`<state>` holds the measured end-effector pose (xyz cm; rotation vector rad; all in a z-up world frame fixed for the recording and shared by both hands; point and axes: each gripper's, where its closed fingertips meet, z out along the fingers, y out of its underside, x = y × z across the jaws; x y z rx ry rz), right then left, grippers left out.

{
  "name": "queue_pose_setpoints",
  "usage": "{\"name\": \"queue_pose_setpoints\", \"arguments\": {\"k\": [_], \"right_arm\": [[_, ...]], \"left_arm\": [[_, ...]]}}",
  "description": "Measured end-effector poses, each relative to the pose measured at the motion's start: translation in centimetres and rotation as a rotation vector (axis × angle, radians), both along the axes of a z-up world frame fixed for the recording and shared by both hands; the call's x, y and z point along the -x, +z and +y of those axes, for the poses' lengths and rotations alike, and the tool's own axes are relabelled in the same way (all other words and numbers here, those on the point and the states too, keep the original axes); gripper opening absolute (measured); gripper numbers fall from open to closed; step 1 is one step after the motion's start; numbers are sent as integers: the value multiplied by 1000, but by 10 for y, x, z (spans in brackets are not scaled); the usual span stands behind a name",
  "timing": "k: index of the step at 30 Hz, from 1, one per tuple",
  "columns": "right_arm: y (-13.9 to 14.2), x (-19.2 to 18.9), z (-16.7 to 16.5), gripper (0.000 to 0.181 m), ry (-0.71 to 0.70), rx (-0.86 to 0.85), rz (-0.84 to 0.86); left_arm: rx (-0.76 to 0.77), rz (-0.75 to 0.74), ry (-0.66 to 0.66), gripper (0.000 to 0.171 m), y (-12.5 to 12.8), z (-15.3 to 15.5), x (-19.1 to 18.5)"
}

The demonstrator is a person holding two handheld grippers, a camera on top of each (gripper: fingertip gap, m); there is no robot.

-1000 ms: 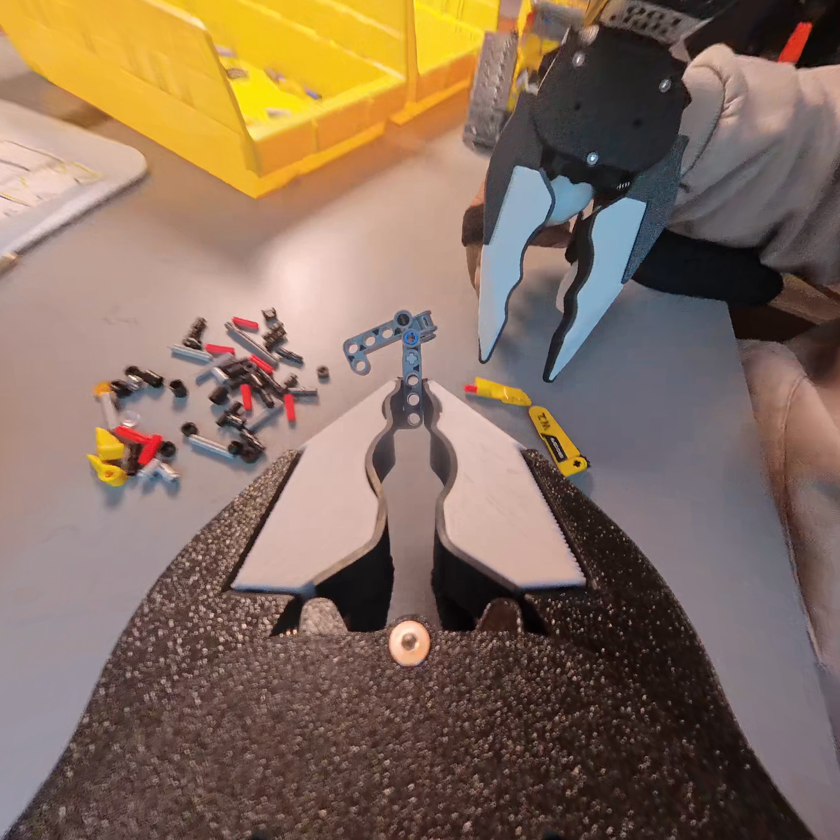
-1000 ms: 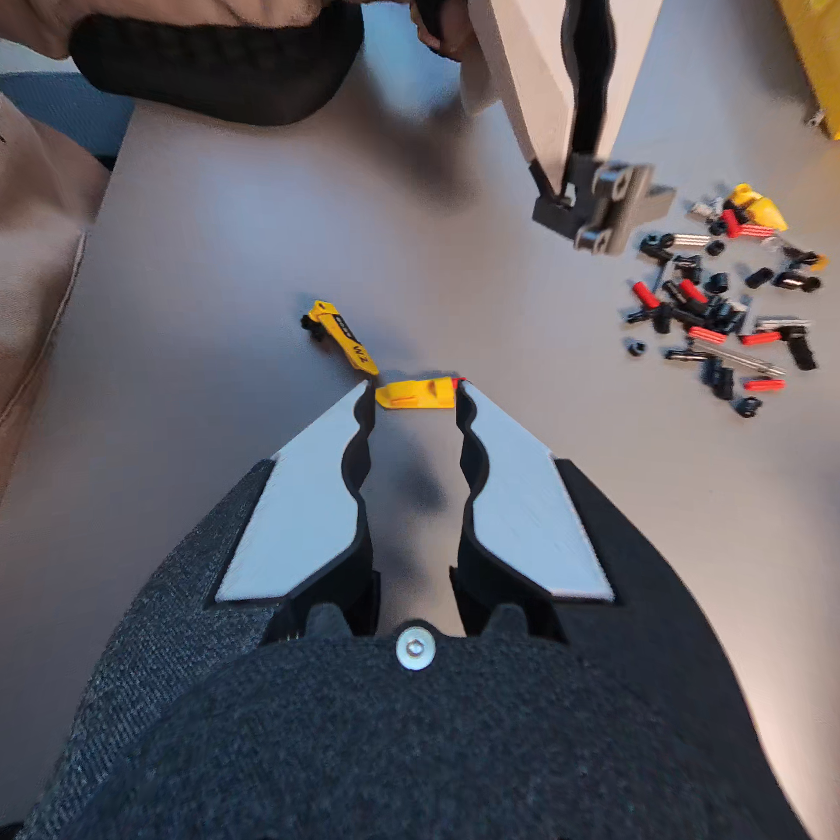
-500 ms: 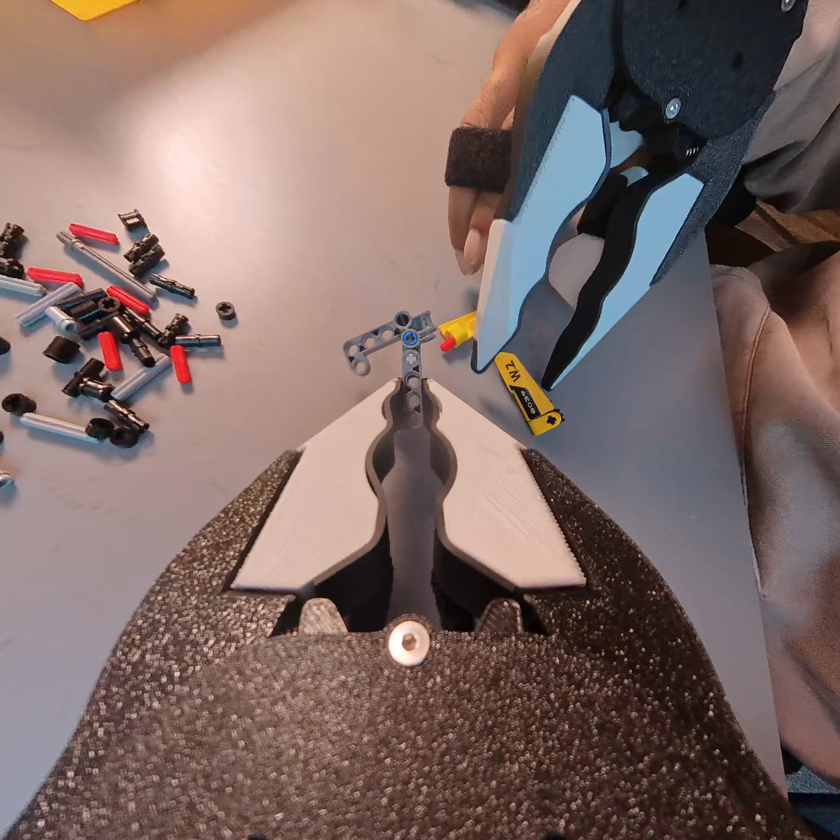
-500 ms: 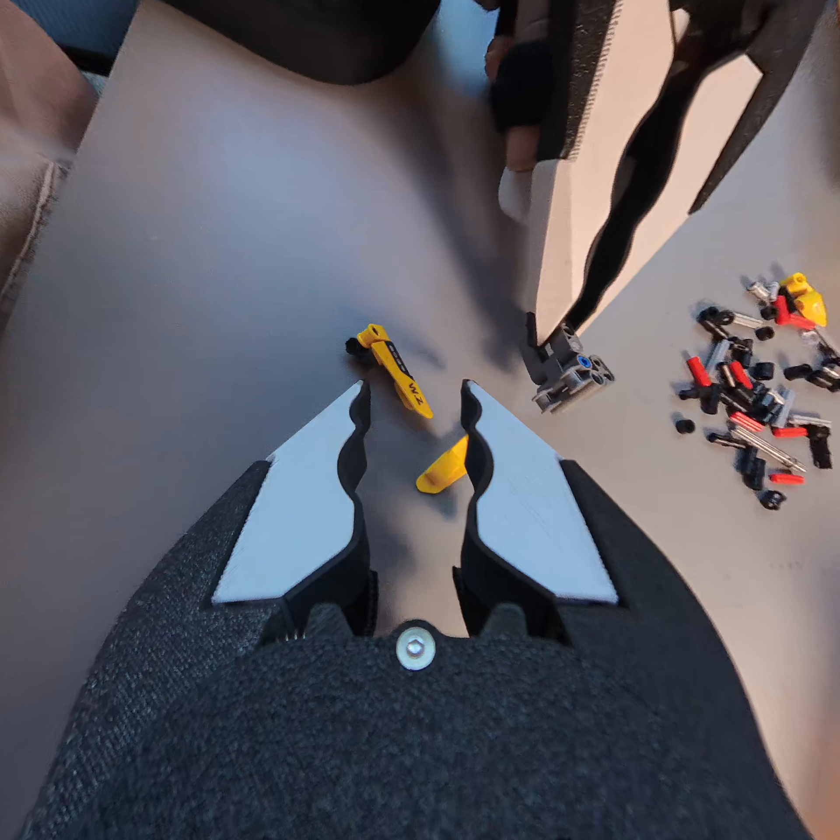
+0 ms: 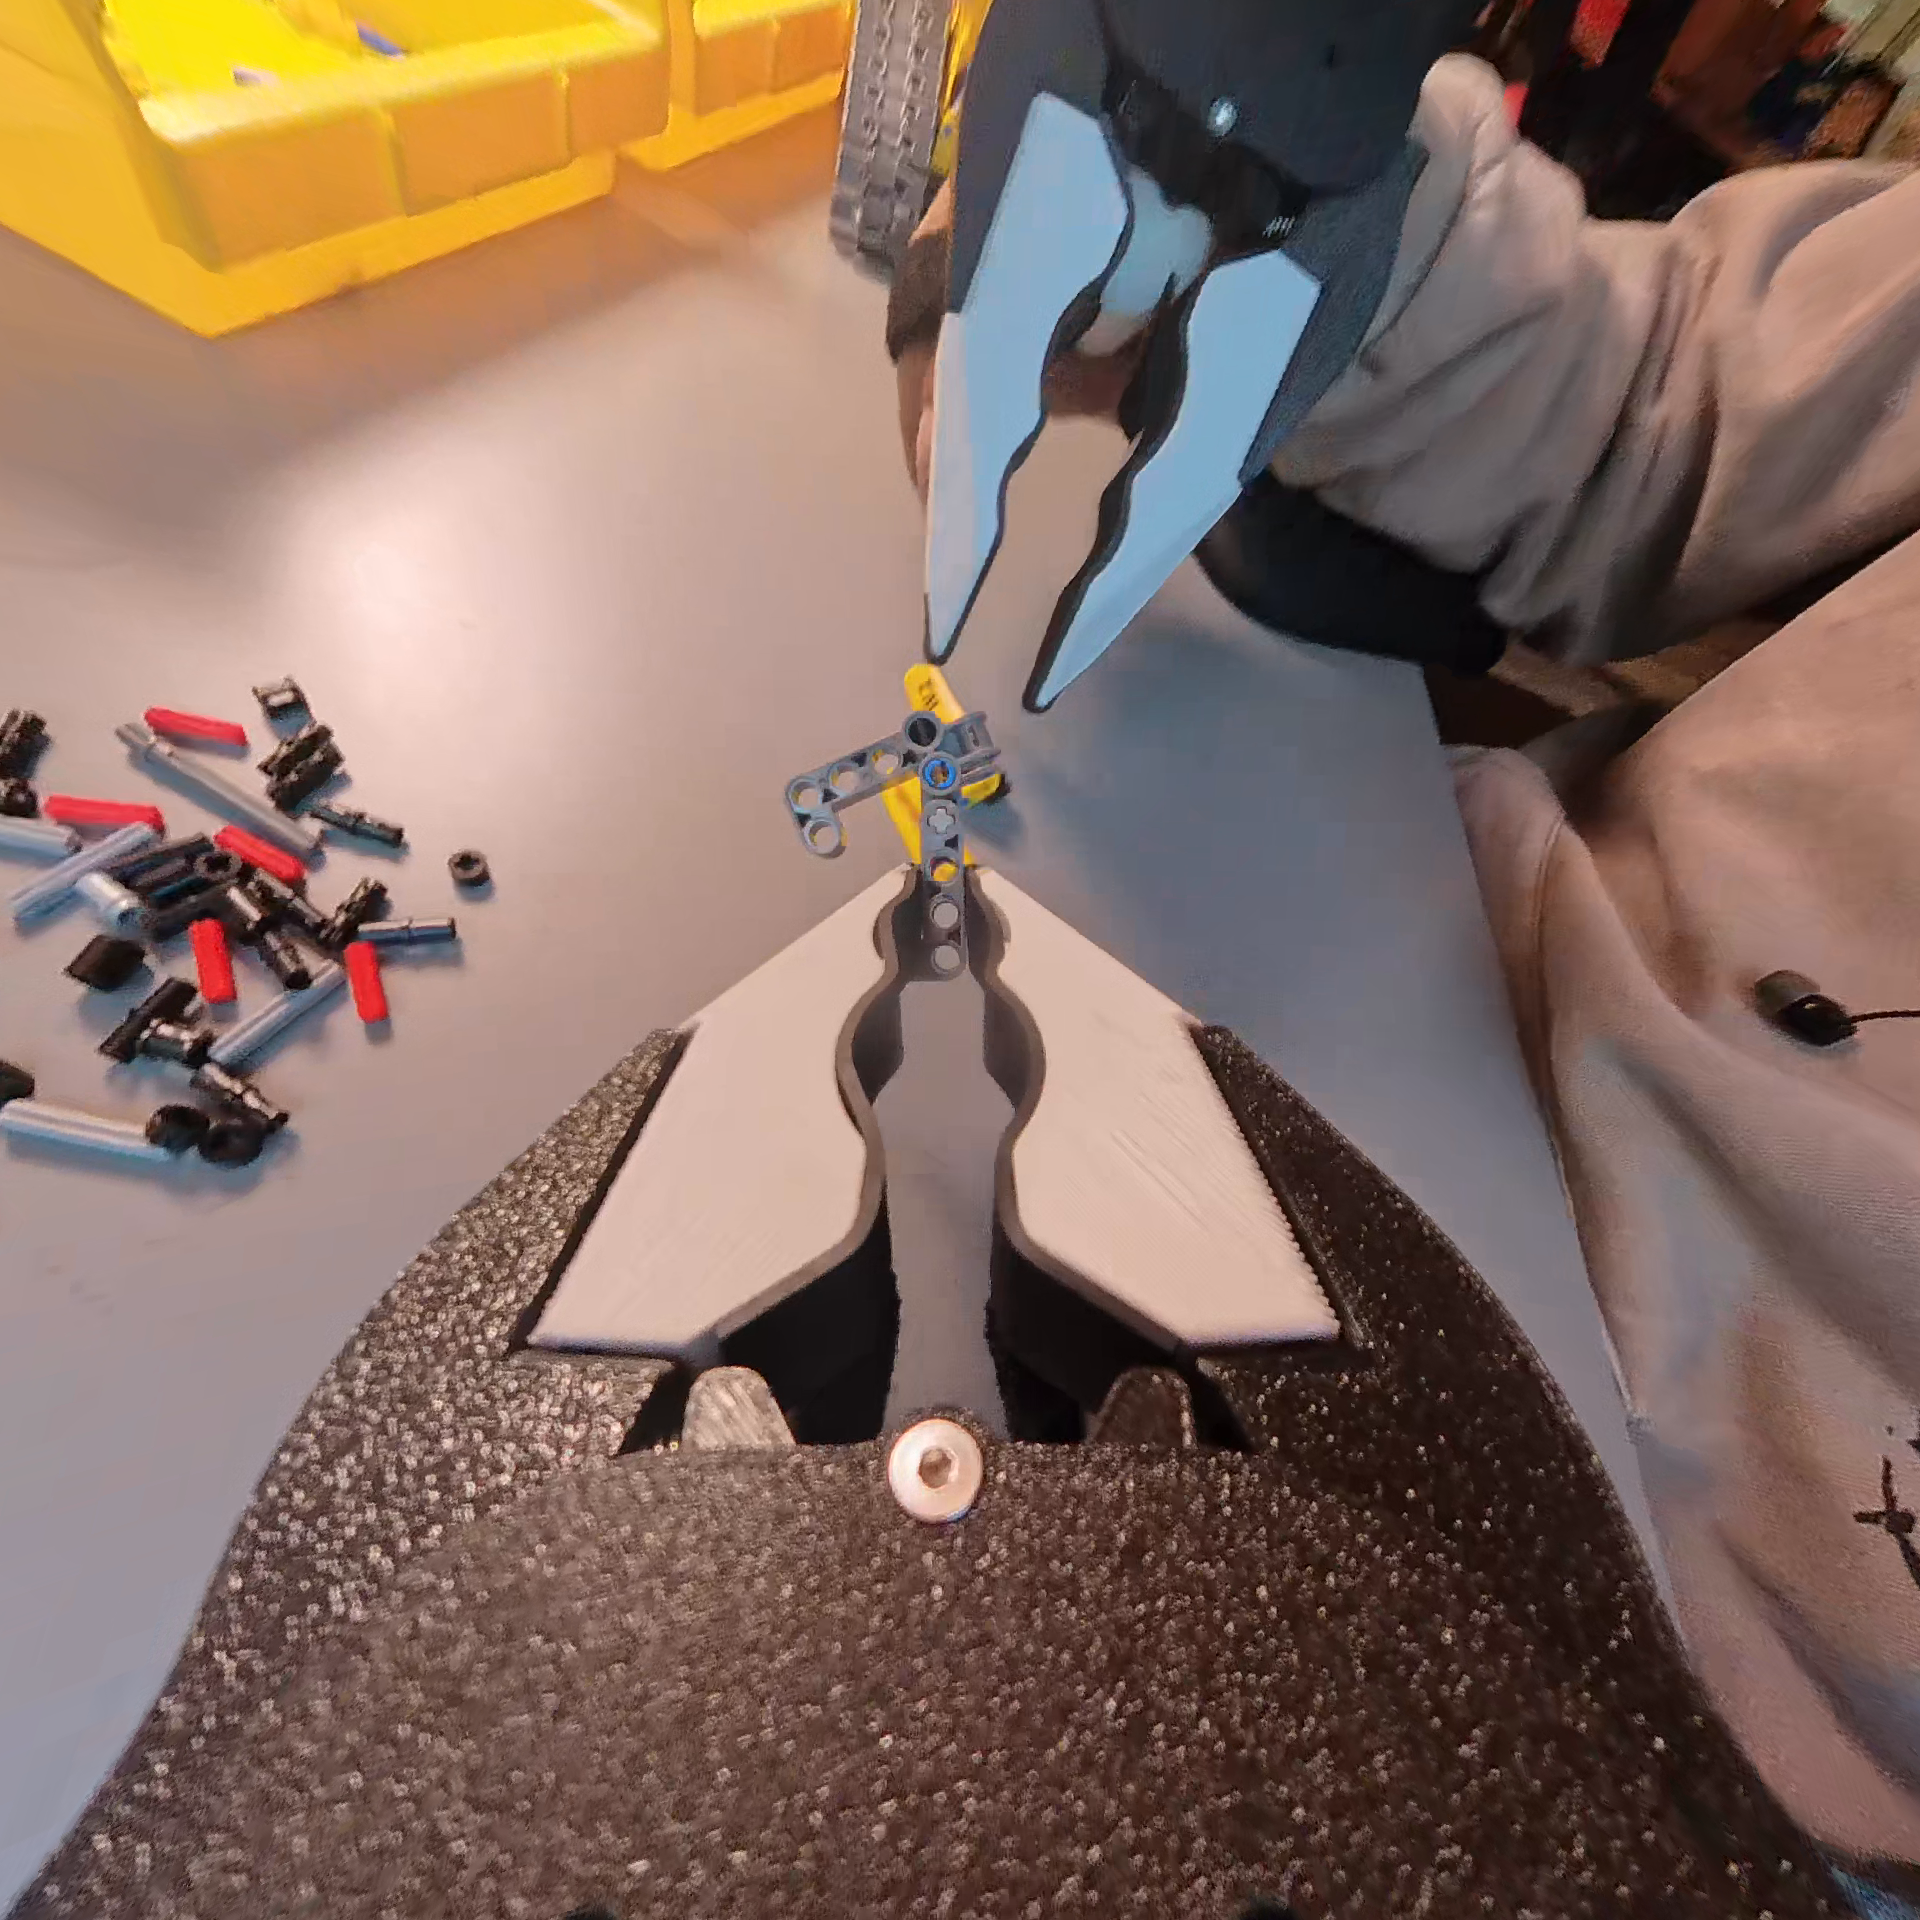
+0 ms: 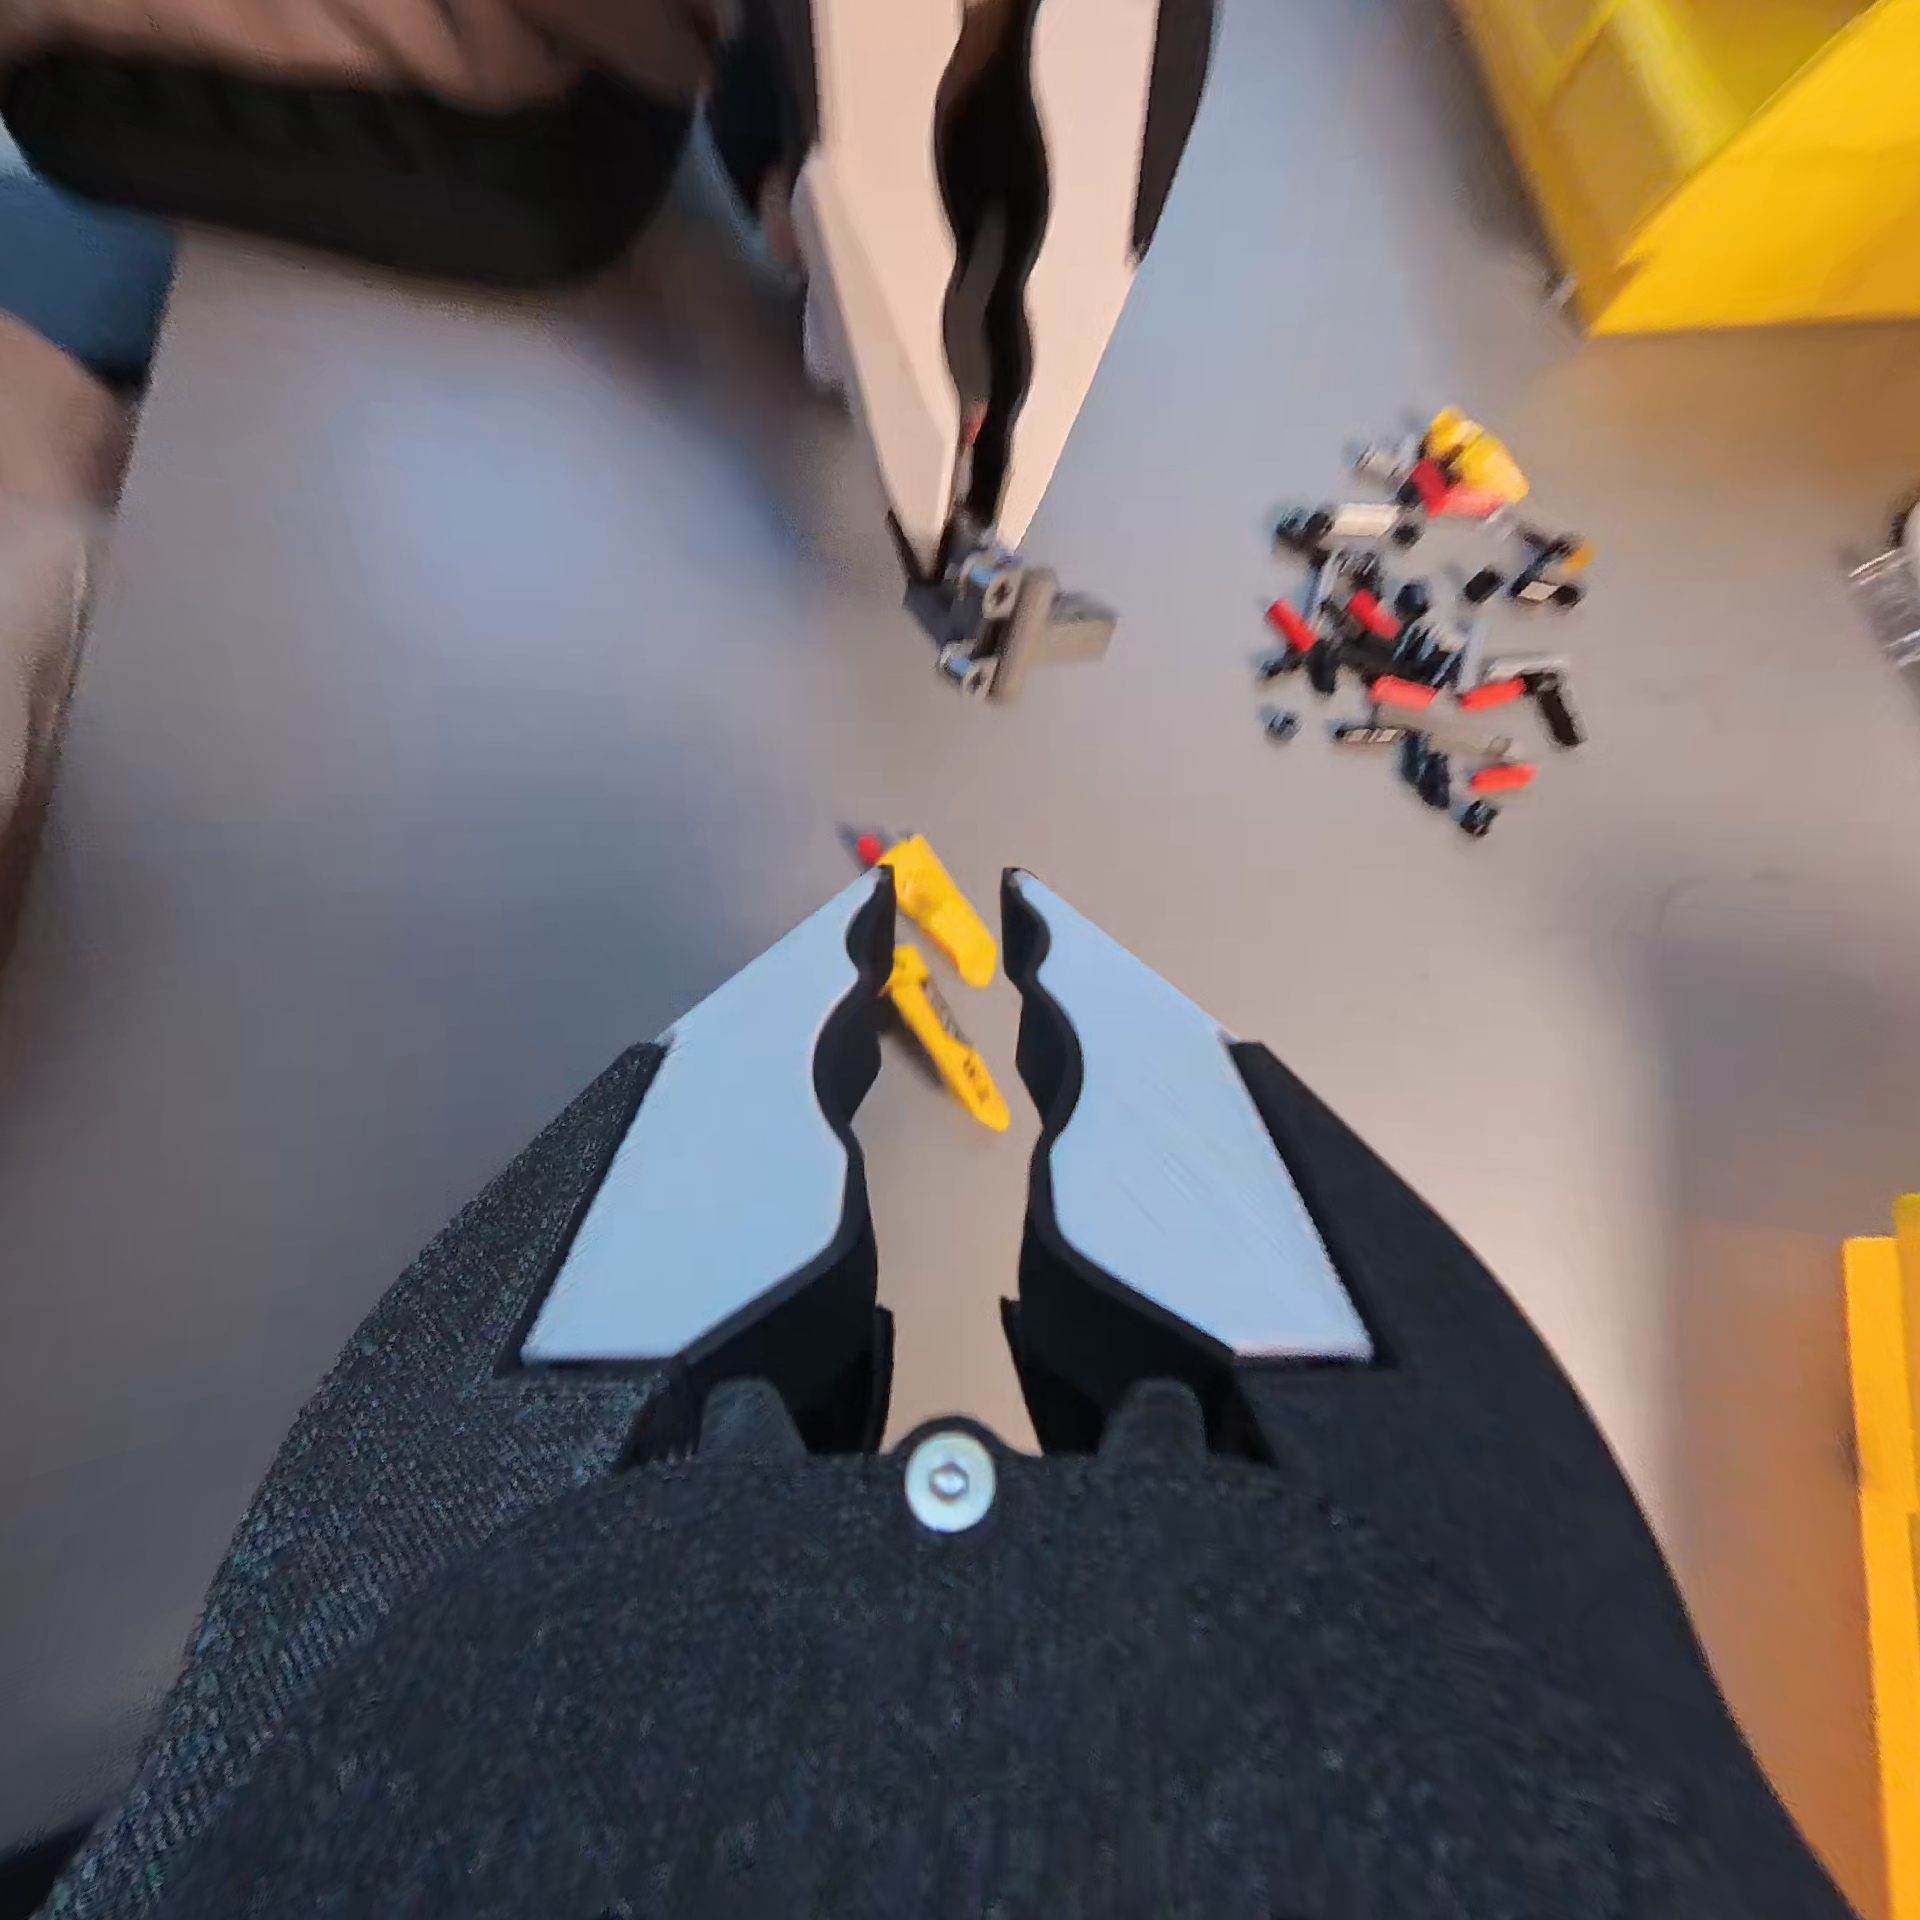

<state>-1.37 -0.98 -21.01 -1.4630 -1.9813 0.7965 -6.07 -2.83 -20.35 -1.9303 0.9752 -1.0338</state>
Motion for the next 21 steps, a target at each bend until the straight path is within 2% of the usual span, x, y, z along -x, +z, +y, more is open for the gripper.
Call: {"name": "queue_pose_setpoints", "arguments": {"k": [3,8,11,16,19,21], "right_arm": [[26,21,-3,18,-62,69,212],[51,34,-12,22,-151,397,416],[66,33,-14,11,-174,554,515],[83,31,-14,6,-147,545,609],[81,28,-15,6,-130,535,579],[79,26,-17,6,-107,521,563]], "left_arm": [[-22,-114,-3,7,19,-1,-8],[-109,-294,13,7,52,-1,-13],[-126,-398,29,7,68,-1,-16],[-147,-425,38,7,71,-2,-27],[-133,-416,39,7,69,-2,-31],[-100,-414,-1,14,67,-7,-34]]}}
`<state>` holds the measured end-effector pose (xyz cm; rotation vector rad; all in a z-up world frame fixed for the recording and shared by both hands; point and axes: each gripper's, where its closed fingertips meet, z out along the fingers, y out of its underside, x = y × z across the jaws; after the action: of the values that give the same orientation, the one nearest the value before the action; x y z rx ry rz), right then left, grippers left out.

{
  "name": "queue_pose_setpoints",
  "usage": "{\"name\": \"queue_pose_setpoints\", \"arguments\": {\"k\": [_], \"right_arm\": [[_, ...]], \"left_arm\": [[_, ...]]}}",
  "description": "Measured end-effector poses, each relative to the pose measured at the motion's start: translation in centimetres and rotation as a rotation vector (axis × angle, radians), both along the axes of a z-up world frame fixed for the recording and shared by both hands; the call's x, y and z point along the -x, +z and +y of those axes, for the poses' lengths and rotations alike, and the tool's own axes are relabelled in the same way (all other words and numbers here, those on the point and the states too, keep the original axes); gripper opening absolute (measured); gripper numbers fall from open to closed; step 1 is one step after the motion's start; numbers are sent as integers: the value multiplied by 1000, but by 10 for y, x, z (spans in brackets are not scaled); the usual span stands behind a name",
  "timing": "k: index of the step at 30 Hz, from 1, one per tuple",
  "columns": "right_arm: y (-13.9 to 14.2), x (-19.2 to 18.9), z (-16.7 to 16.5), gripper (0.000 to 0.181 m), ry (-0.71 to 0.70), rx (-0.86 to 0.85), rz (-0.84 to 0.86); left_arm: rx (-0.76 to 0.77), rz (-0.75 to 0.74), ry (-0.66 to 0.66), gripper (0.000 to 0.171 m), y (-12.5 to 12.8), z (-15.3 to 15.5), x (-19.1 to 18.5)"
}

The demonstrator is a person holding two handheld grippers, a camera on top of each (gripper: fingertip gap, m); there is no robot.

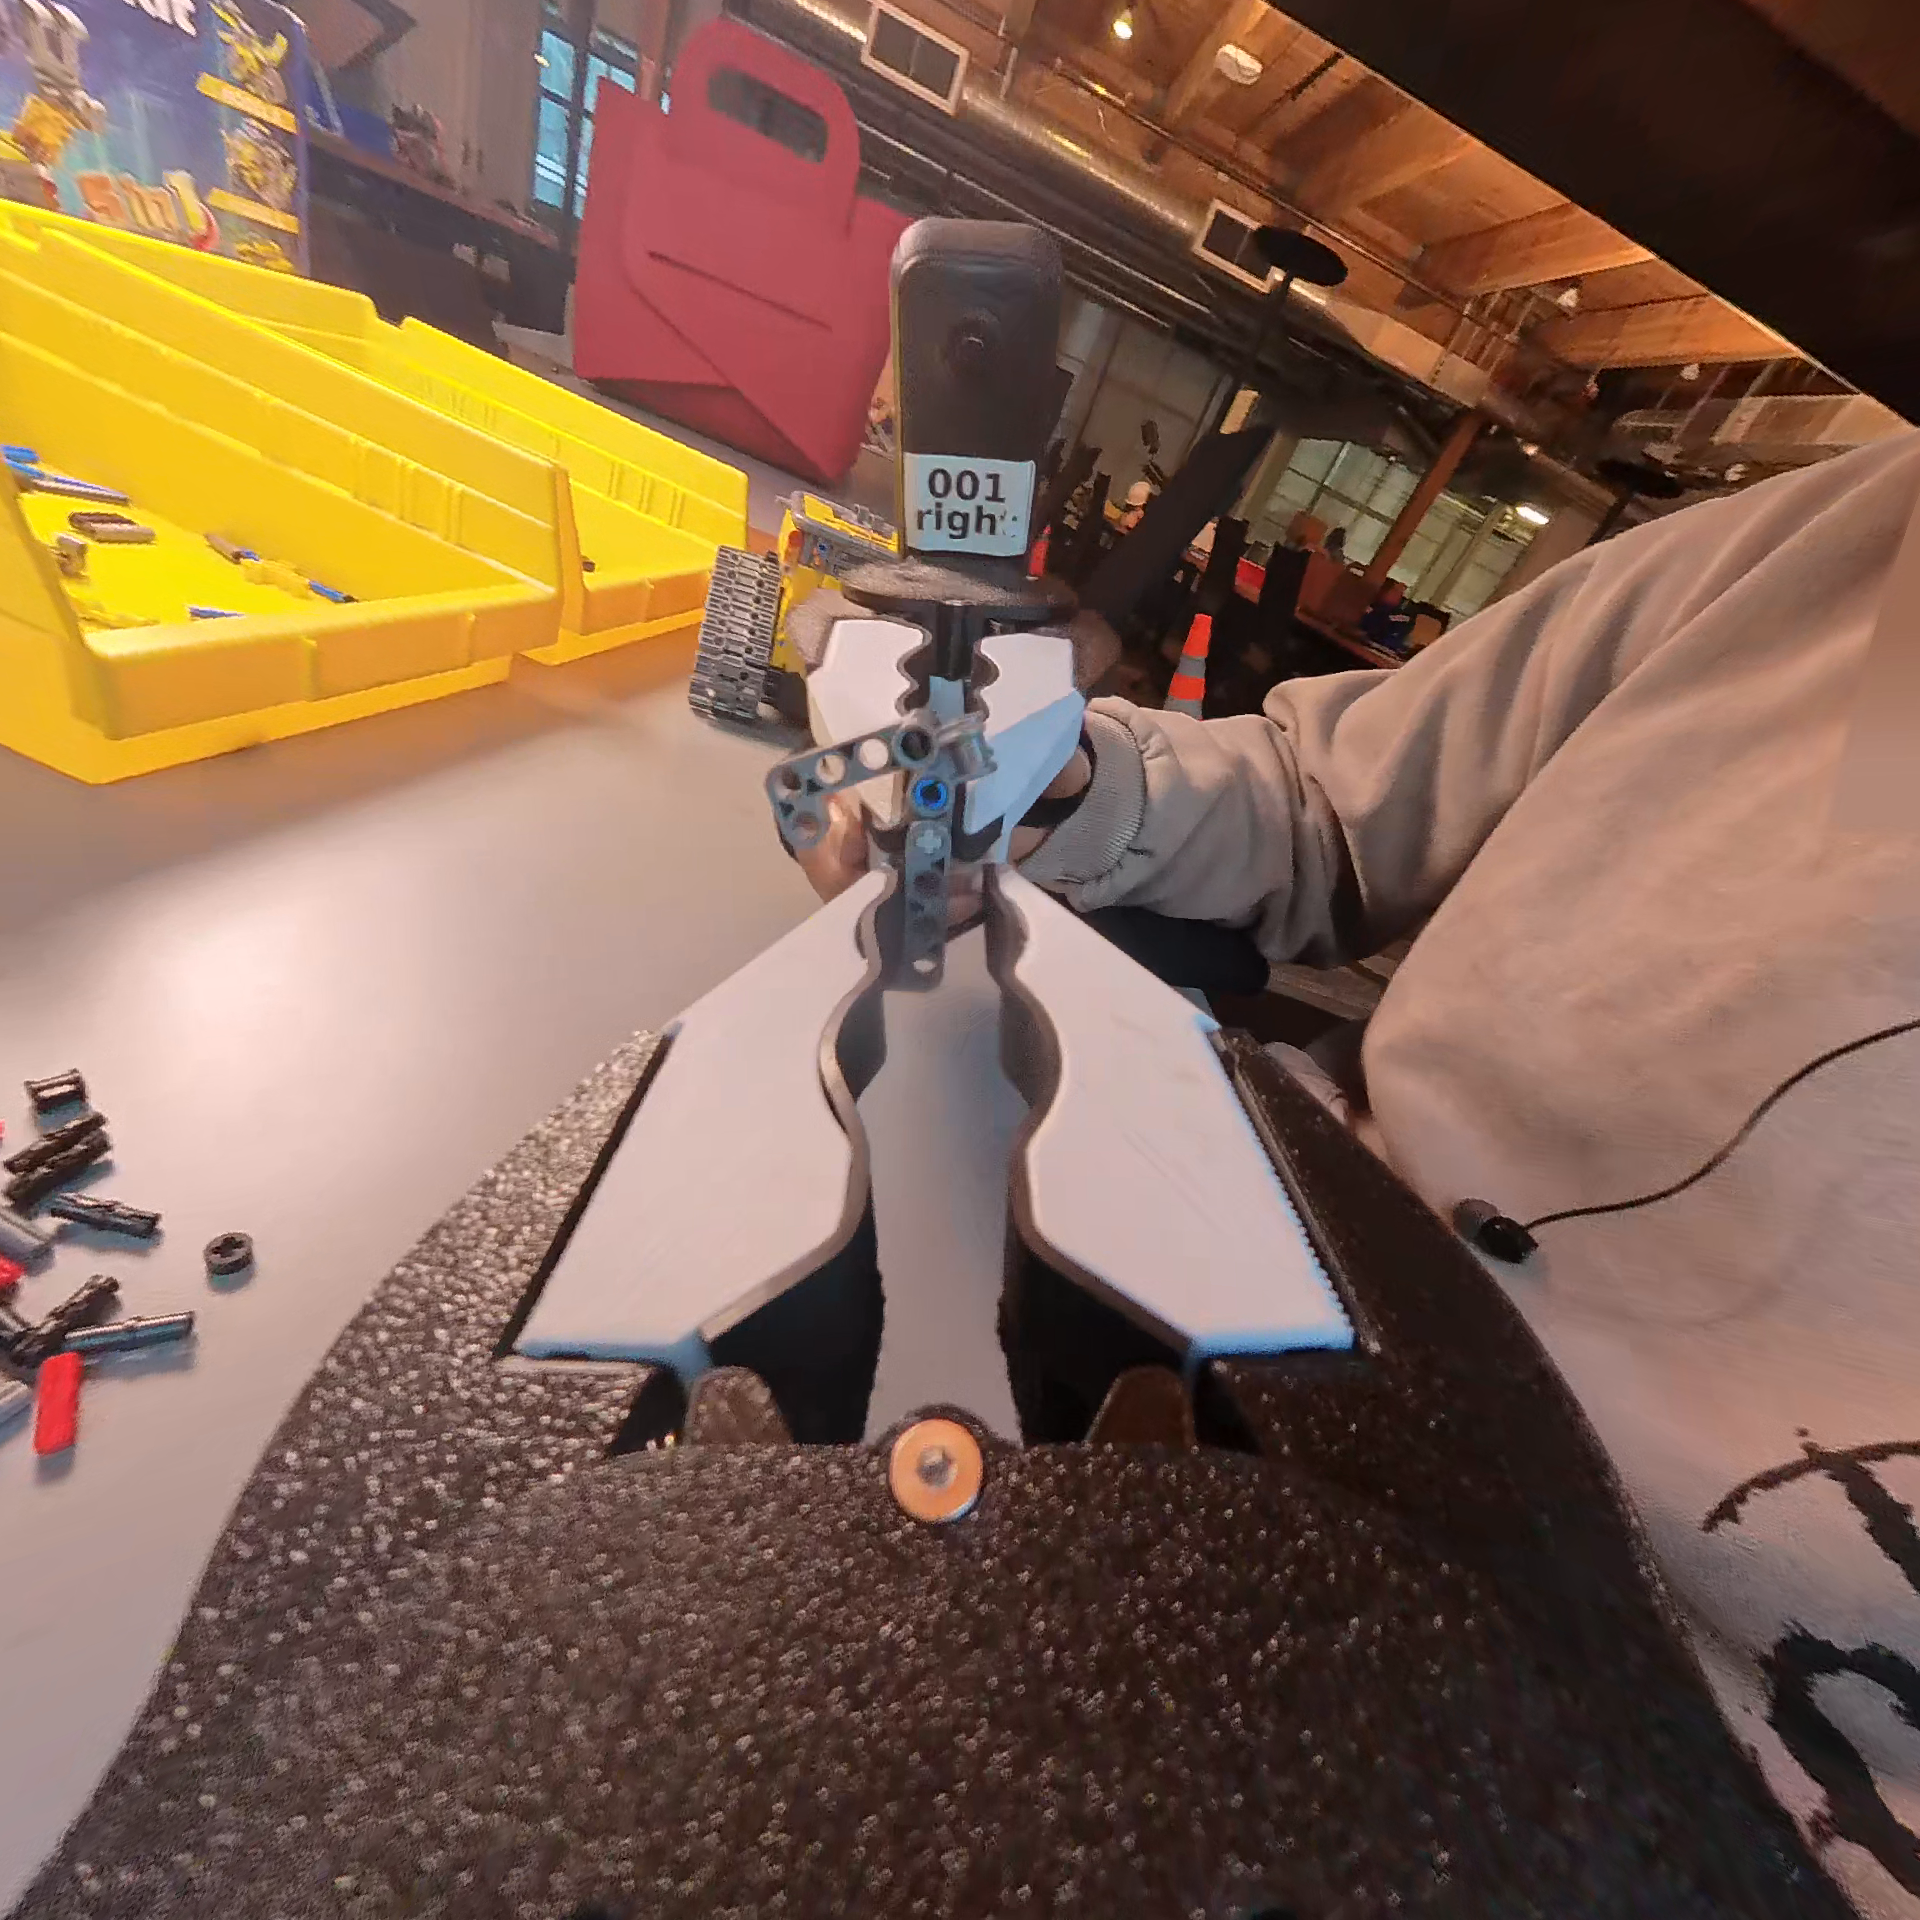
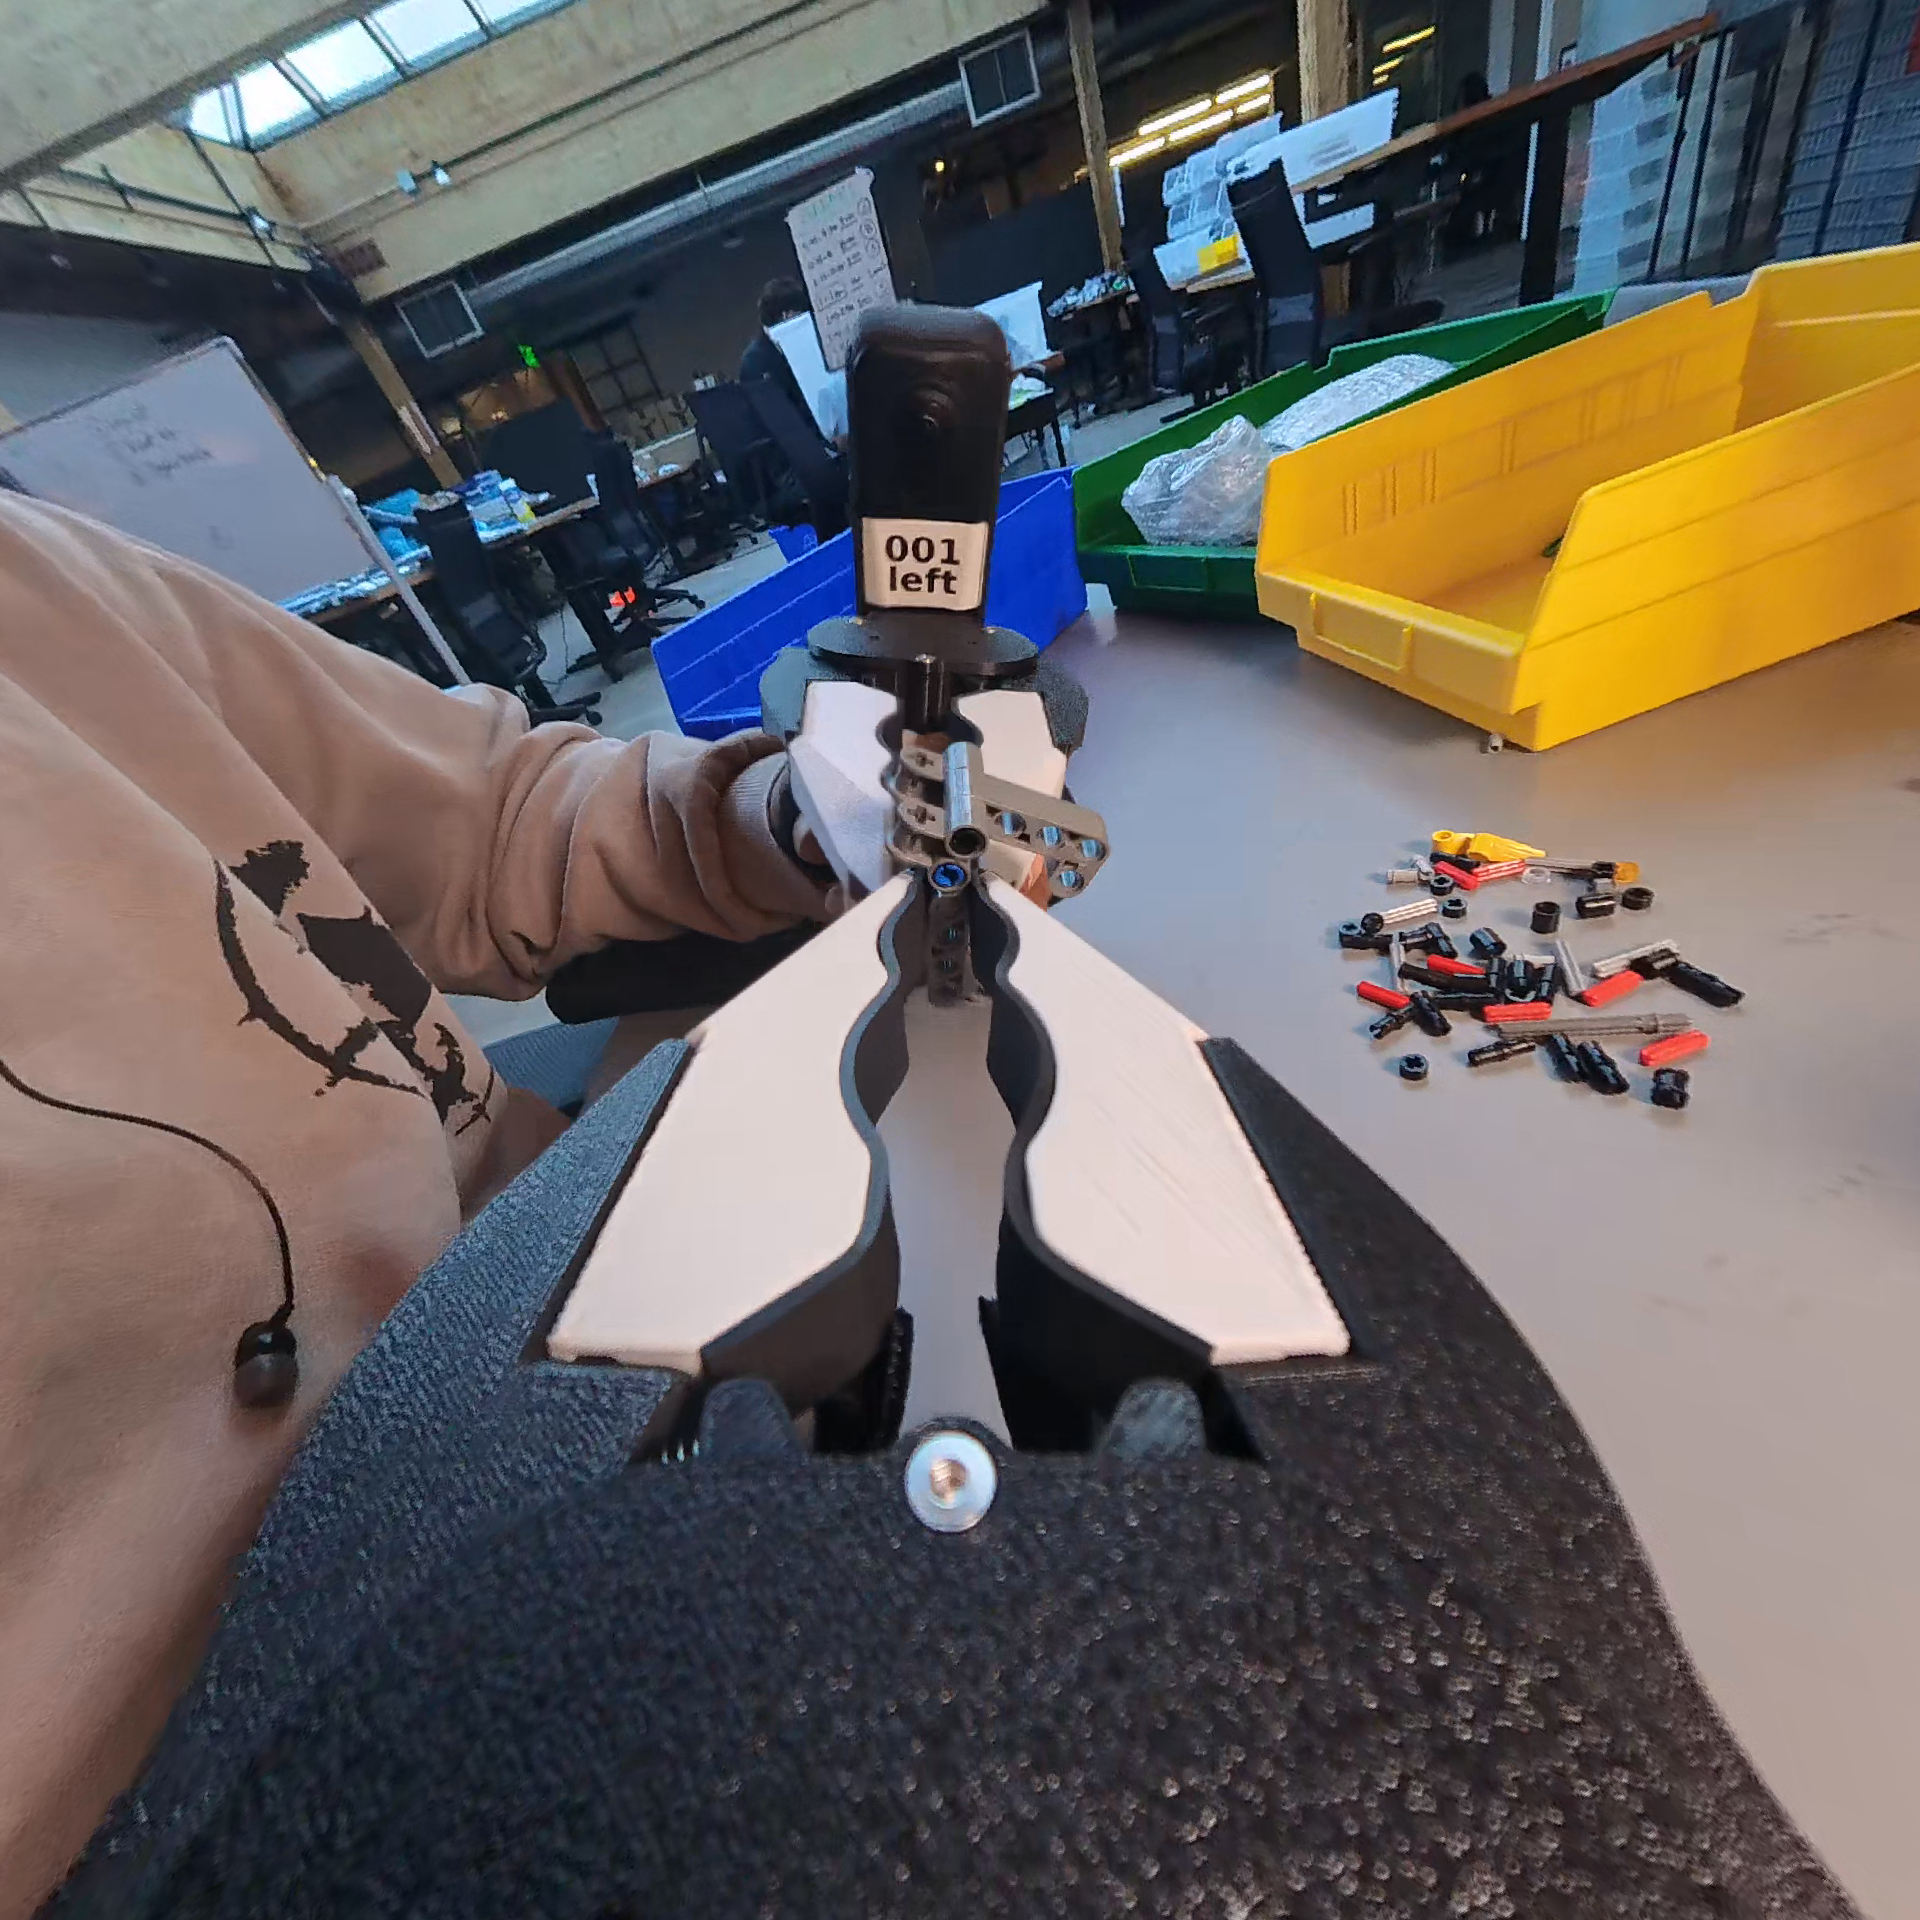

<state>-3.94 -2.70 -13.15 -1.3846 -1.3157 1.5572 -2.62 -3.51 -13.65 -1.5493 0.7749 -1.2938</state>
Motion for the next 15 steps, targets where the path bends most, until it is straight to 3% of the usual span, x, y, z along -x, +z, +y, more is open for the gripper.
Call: {"name": "queue_pose_setpoints", "arguments": {"k": [1,7,15], "right_arm": [[-4,-1,-1,6,6,-14,-22],[-10,-7,-9,7,101,15,-55],[0,-11,-11,7,149,70,35]], "left_arm": [[18,-1,-16,19,-1,-1,-1],[44,22,-70,8,-6,-8,-6],[33,-40,-68,8,4,-9,-8]]}}
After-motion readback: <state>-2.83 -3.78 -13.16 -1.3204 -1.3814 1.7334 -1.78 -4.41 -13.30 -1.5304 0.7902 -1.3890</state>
